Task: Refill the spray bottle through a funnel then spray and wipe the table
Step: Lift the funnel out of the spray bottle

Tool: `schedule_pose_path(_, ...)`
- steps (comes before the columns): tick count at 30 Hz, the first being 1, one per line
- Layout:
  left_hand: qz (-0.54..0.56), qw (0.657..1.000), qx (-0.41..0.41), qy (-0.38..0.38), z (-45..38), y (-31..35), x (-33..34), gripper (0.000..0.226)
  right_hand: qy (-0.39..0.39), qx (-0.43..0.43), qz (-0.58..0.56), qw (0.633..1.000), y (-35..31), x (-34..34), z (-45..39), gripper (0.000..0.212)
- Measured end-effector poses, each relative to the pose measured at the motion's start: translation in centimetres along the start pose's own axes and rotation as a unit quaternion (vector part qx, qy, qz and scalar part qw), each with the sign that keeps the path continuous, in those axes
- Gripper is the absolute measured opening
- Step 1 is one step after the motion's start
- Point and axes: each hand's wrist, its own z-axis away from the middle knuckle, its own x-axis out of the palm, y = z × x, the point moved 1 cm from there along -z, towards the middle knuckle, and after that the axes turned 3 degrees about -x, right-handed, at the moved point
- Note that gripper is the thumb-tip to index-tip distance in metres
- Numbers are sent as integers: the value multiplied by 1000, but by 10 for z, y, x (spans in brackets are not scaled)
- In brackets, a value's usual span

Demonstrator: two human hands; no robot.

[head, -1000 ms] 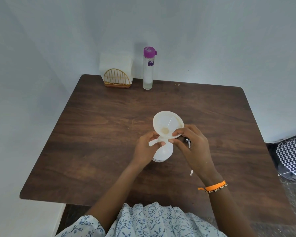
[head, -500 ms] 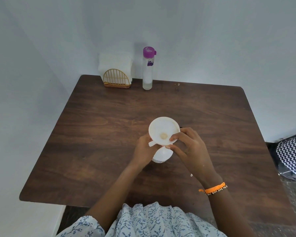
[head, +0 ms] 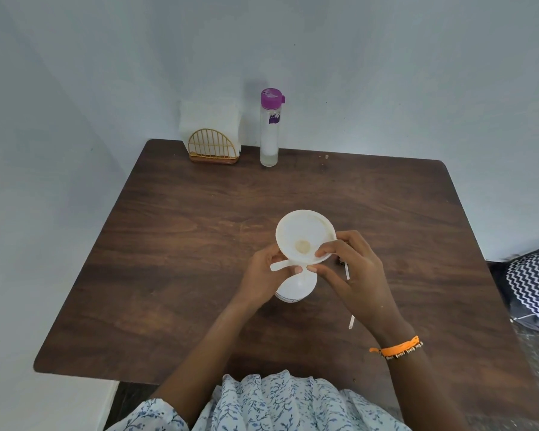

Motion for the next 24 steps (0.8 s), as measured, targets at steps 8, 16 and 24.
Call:
schedule_pose_path(8, 5, 1000, 18, -4, 0, -1, -2, 42, -9, -10, -6, 1000, 0, 2, 2, 25)
schedule_pose_path(16, 0, 1000, 26, -10, -3, -6, -3, 38, -36, 2, -30, 999, 1, -1, 1, 26)
schedule_pose_path(24, -27, 999, 10, -29, -12, -11, -5, 36, -4, 54, -148, 988, -3, -12, -11, 39)
